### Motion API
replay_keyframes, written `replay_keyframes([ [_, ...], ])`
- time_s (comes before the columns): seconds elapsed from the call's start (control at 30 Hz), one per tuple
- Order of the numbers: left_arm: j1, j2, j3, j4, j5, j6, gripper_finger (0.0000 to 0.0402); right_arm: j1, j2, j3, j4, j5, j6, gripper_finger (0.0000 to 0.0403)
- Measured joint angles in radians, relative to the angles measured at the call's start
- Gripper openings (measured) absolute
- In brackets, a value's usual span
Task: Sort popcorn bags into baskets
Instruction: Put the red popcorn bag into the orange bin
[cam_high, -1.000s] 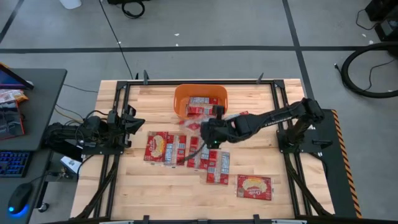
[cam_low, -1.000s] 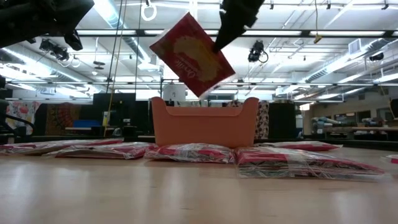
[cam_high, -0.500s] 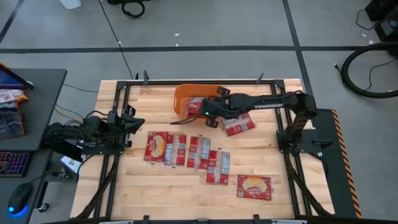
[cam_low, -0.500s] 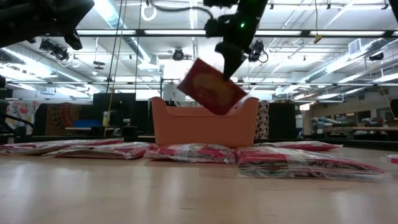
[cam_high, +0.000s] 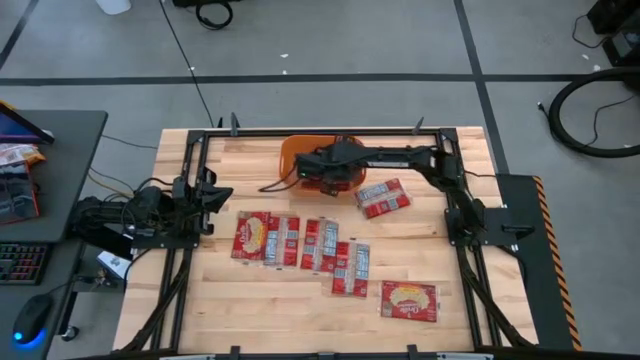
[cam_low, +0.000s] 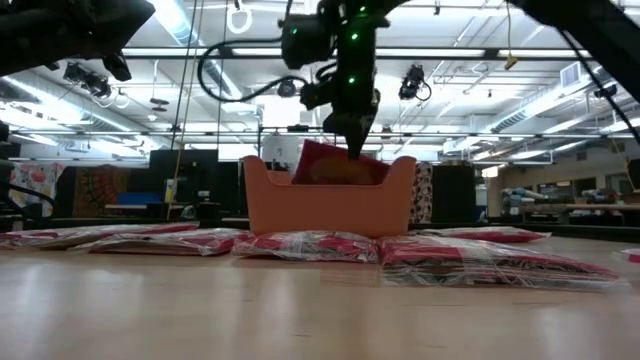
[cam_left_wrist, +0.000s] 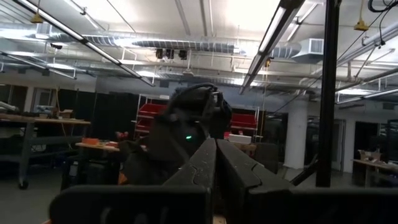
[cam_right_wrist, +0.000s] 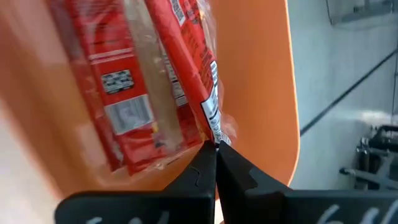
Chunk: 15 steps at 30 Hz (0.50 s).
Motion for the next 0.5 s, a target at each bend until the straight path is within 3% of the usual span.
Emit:
replay_keyframes([
  [0.2,0.000,0.000,0.000,-0.001,0.000,0.000,0.0018,-0.070,0.104,0.129,-0.010,-0.143,-0.073,0.0021],
  [0.5,0.000,0.000,0.000,-0.001,0.000,-0.001,0.0018,-0.112,0.123,0.226,-0.074,-0.216,-0.125,0.0118],
])
